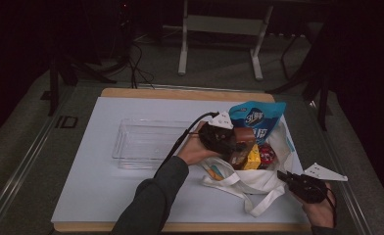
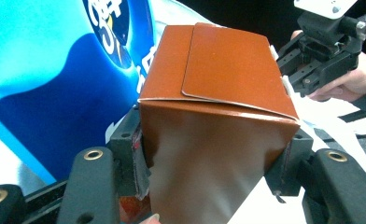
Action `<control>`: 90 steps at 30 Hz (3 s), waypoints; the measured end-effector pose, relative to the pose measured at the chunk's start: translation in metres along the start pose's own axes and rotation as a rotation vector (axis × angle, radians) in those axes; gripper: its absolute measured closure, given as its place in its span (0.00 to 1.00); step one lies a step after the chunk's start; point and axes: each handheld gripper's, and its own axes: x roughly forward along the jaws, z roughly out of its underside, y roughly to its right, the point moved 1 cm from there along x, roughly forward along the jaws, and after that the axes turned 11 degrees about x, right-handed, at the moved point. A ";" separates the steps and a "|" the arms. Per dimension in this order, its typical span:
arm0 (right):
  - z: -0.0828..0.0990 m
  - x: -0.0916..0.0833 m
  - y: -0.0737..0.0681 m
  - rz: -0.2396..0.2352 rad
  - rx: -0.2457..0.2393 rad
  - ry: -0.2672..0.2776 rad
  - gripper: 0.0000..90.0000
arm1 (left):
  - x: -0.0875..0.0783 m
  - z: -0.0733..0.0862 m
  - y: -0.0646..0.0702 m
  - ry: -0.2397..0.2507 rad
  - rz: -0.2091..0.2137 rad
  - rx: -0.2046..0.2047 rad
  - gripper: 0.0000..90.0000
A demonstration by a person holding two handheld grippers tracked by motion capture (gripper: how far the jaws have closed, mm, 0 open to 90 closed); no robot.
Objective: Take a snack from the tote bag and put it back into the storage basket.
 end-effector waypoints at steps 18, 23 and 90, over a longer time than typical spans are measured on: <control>0.002 0.001 0.000 -0.002 0.005 0.002 0.92 | -0.018 -0.018 -0.004 0.024 -0.021 -0.003 0.48; 0.002 0.001 0.000 -0.001 0.005 0.000 0.92 | -0.022 -0.023 -0.005 0.029 -0.025 0.004 0.48; 0.003 0.004 0.000 0.004 0.003 0.002 0.94 | -0.101 -0.062 -0.001 0.164 -0.049 0.014 0.48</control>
